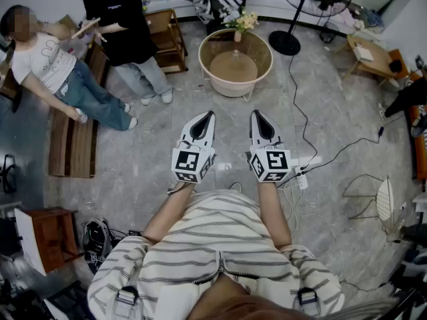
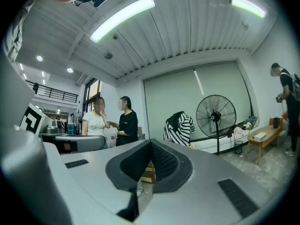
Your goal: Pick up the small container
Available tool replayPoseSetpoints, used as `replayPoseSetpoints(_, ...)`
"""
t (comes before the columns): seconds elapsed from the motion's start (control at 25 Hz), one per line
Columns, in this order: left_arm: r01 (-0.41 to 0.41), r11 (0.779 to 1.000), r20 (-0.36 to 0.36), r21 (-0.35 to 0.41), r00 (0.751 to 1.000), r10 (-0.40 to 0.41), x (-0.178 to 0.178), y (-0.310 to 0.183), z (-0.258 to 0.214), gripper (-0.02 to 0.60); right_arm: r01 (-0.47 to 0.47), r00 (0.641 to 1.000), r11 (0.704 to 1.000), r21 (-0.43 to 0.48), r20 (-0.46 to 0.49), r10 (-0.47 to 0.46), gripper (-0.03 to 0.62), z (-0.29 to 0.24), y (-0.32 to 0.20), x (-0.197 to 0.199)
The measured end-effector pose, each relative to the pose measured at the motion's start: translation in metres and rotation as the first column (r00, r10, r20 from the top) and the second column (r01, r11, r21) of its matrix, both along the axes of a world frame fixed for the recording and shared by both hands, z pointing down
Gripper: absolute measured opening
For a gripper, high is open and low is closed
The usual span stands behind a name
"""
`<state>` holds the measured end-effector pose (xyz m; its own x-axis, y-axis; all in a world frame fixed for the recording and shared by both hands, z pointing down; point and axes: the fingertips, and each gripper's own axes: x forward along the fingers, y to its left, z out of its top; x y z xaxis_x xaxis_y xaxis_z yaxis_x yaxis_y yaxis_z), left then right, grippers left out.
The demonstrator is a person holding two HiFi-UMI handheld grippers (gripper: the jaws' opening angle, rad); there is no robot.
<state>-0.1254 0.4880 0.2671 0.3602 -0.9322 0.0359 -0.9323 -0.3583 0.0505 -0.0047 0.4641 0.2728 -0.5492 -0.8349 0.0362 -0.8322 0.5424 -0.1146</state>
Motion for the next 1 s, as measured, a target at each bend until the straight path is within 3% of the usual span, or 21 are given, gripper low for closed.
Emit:
replayPoseSetpoints(0.72, 0.054, 0.998, 0.021, -0.028, 0.998, -0.054, 0.077, -0.009, 0.024, 0.003, 0.07, 0.997, 0.998, 0.011, 0.043, -0.07, 0.008, 0.009, -0.021, 0.061)
replayPoseSetpoints(1.0, 0.066, 0.996, 0.009, -0.059, 0.998, -0.065, 0.074, -0.021, 0.041, 0.003, 0.087, 0.995, 0.996, 0.018, 0.046, -0.088, 0.008, 0.013, -0.034, 0.052)
